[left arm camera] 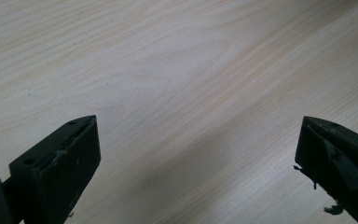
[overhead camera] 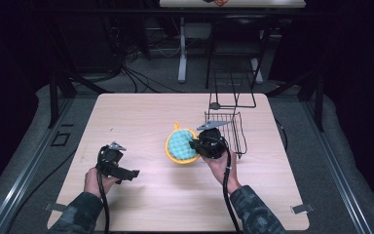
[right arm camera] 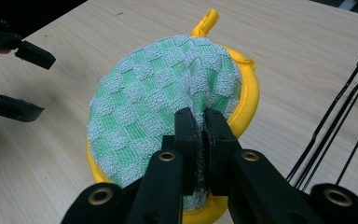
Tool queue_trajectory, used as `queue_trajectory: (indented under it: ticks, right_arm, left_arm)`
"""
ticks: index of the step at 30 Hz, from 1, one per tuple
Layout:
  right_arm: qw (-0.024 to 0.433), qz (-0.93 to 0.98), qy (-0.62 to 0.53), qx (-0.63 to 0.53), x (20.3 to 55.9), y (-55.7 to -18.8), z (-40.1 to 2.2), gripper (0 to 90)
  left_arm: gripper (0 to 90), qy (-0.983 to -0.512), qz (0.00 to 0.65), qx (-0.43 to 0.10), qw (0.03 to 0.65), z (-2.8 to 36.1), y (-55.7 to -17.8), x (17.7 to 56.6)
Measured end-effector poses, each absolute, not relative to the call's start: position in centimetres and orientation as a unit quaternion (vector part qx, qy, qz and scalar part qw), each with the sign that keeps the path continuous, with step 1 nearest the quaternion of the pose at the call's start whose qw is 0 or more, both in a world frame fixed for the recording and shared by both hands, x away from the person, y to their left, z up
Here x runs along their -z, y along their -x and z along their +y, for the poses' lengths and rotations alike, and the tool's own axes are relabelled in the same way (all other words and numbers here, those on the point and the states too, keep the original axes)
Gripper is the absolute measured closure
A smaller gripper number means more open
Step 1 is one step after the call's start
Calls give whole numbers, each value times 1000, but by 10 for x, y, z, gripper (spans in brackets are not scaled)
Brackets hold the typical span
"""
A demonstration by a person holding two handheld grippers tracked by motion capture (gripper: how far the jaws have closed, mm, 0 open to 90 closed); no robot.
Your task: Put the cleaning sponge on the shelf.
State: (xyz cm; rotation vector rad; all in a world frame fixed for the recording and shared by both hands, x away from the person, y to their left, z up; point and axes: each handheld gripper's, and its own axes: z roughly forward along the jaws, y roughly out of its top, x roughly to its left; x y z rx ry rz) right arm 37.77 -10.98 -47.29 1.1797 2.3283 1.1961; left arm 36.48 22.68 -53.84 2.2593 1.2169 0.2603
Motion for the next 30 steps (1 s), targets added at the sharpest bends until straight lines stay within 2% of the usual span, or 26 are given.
queue_trajectory:
  ticks: [16,30]
  right_arm:
    - [154,790,-421,-418,460,-376,-139,860]
    - [179,772,-447,-414,456,-374,-181,861]
  left_arm:
    - [0,-840,455,-96,280,227,-365,538]
    - [0,-841,454,-95,281,228,-366,538]
